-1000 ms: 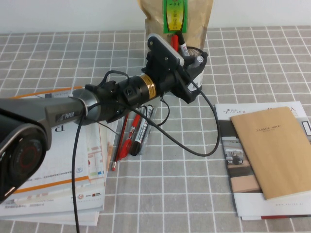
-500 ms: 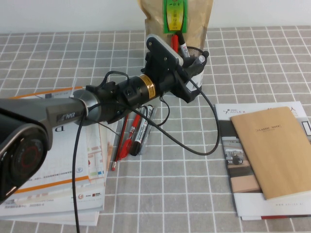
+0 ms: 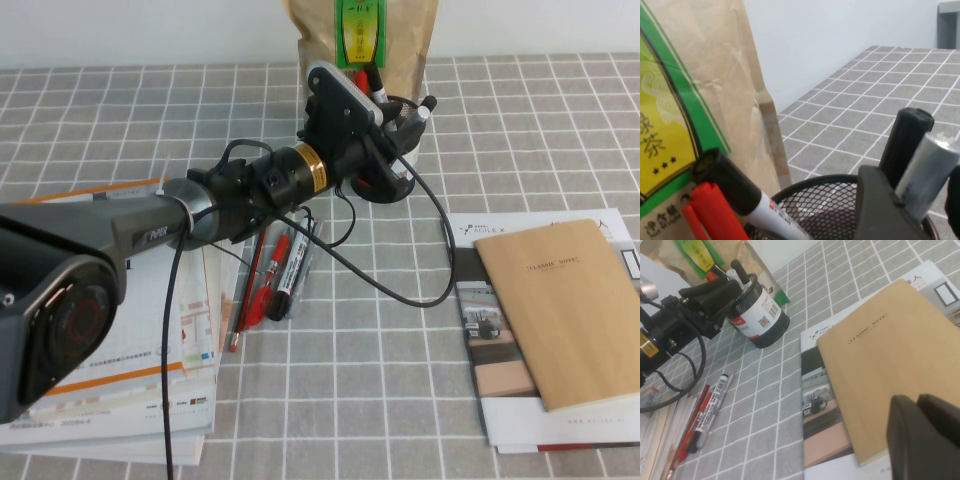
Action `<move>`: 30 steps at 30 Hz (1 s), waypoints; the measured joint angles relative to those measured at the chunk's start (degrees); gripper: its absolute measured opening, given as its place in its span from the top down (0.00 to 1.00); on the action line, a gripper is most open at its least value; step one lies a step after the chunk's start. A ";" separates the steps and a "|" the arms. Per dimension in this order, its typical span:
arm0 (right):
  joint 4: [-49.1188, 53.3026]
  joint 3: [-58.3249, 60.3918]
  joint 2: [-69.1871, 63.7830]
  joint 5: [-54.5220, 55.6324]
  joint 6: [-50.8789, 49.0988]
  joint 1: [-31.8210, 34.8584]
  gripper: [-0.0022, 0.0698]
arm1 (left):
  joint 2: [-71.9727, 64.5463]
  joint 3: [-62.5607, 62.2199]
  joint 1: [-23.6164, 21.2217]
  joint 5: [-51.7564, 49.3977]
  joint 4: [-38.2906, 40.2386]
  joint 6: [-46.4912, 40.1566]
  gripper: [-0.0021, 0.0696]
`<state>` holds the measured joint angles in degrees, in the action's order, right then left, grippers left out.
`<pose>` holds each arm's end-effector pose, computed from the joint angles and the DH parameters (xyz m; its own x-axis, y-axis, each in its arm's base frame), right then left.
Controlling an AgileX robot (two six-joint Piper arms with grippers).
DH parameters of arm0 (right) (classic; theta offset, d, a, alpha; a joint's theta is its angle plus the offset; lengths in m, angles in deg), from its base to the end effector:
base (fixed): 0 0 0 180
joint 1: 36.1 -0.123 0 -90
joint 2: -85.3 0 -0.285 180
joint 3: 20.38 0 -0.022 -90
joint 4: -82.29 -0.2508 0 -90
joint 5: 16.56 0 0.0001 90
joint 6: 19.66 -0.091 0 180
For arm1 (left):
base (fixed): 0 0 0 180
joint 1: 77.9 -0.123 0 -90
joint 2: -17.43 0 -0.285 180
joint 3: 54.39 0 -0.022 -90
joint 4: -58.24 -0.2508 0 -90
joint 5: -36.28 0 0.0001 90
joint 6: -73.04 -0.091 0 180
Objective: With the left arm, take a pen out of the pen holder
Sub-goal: 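Take a marker out of the pen holder and lay it on the table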
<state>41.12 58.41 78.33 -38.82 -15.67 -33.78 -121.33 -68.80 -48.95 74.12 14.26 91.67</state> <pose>0.0523 0.0207 0.1783 -0.2993 0.5680 -0.7667 -0.0391 0.7956 0.6046 0.4326 -0.2835 0.1801 0.1848 0.2289 -0.9557 0.7917 0.5415 0.2828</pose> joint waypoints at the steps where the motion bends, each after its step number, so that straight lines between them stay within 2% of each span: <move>1: 0.00 0.00 0.00 0.00 0.00 0.00 0.99 | 0.00 -0.14 0.00 0.00 -0.16 0.23 0.60; 14: 0.00 0.00 0.00 0.00 0.00 0.00 0.99 | -0.05 -1.56 0.00 -0.22 -5.25 2.15 0.59; 30: 0.00 0.00 0.00 0.00 0.00 0.00 0.99 | -2.44 -5.23 0.00 -2.49 -7.20 2.50 0.59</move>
<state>41.12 58.41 78.33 -38.82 -15.67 -33.78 -123.77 -74.02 -48.95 71.62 7.06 94.17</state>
